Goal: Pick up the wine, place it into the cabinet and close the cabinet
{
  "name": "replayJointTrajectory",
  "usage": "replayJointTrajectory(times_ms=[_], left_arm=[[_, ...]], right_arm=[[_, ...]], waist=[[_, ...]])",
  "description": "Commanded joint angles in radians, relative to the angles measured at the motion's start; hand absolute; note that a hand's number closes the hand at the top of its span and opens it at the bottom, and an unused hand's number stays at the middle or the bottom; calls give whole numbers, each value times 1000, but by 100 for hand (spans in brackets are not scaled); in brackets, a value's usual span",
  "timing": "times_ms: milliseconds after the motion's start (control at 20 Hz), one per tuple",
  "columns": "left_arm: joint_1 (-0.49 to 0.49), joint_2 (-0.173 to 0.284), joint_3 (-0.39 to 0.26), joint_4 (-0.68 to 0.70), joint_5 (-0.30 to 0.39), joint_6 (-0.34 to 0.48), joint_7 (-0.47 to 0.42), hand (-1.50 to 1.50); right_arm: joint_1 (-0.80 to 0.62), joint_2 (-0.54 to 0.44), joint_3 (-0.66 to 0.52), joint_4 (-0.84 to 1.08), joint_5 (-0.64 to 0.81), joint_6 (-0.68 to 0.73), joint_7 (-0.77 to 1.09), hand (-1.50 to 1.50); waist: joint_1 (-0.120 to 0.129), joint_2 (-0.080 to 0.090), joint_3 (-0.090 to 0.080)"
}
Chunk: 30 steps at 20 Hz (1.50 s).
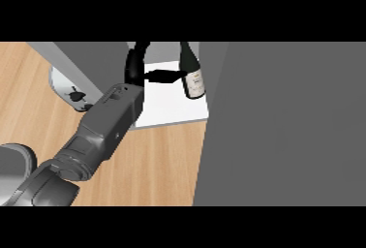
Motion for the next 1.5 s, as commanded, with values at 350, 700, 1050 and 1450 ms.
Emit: replayJointTrajectory(times_ms=[350,700,1050,1450], left_arm=[[-24,-35,73,-64,61,-210,-89,150],[-56,-57,83,-71,62,-279,-66,-150],[-15,-77,64,-119,89,-280,-64,-150],[50,-78,32,-214,113,-374,-14,-150]], right_arm=[[64,-24,-9,-137,-44,-2,41,-150],[88,-41,-24,-207,-41,-14,83,-150],[128,-79,-72,-220,-64,1,77,-150],[130,-50,-39,-239,-25,-38,113,-150]], waist=[[35,-14,1],[63,-28,1],[68,-39,3],[97,-52,1]])
